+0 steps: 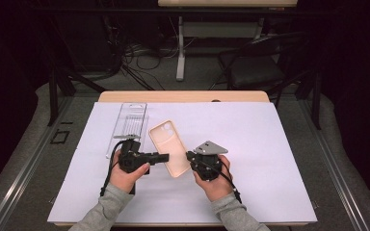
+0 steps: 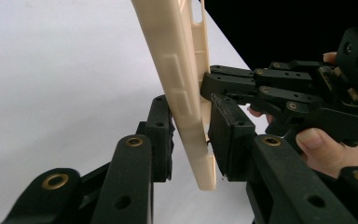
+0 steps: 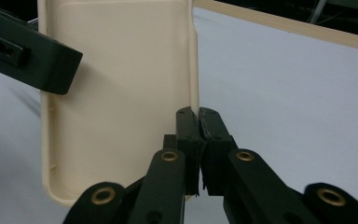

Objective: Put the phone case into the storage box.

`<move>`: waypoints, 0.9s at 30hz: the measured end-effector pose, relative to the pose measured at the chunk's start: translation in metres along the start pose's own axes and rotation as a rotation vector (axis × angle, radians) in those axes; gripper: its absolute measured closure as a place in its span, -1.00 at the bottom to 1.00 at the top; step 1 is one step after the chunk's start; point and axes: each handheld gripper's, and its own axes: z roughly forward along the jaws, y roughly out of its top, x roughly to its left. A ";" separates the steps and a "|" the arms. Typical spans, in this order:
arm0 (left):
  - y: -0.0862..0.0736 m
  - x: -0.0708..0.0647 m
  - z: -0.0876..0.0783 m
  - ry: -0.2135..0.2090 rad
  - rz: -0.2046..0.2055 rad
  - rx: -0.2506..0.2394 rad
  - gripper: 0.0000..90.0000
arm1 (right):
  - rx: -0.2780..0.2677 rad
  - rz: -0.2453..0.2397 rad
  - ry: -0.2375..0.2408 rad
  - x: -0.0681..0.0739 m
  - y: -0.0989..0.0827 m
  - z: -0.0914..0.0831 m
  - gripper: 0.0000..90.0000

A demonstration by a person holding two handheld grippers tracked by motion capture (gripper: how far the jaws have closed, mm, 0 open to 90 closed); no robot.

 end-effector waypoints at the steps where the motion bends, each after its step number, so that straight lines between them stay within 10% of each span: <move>1: 0.000 0.000 0.000 0.001 -0.002 0.000 0.57 | 0.000 0.001 0.002 0.000 0.000 0.000 0.96; 27: -0.001 0.000 -0.001 -0.011 -0.060 -0.002 0.70 | -0.003 0.010 0.012 0.000 -0.001 0.001 0.96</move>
